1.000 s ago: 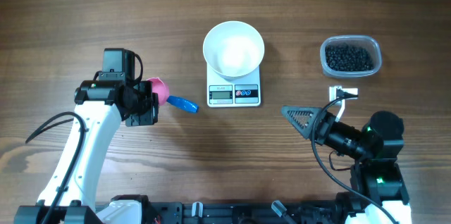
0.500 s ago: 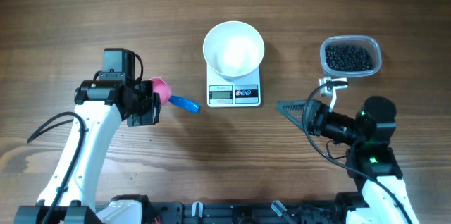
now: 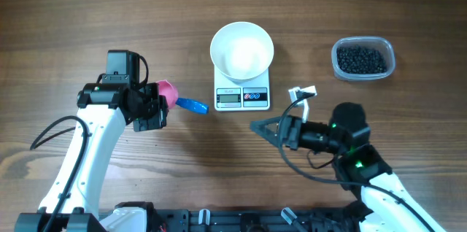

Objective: Scoop item into bowl and weigh 150g on scale
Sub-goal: 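Rotate the right gripper sideways and move it toward the scoop, then grasp the blue scoop handle with the right gripper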

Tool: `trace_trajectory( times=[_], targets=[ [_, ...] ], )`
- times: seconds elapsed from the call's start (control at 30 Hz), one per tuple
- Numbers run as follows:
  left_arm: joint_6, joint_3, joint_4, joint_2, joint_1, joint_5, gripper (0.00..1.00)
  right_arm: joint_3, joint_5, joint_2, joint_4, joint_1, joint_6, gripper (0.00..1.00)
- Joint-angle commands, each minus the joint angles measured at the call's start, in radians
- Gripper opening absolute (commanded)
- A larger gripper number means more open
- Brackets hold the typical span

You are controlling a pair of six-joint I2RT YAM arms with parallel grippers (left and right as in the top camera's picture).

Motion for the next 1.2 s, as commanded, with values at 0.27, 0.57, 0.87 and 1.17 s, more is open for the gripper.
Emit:
trace_trajectory(
  times=[0.27,0.57,0.87,1.17],
  targets=[
    [-0.017,-0.003,-0.060,-0.014,-0.087,0.060,0.04,0.019,0.378,0.004,0.010,0.178,-0.024,0.90],
    [-0.094,-0.003,-0.034,-0.014,-0.232,0.010,0.04,0.019,0.399,0.103,0.039,0.243,0.007,0.83],
    [-0.150,-0.003,0.024,-0.011,-0.339,-0.045,0.04,0.019,0.444,0.204,0.151,0.318,0.104,0.80],
    [-0.198,-0.003,0.032,-0.003,-0.447,-0.071,0.04,0.019,0.517,0.211,0.162,0.321,0.237,0.66]
  ],
)
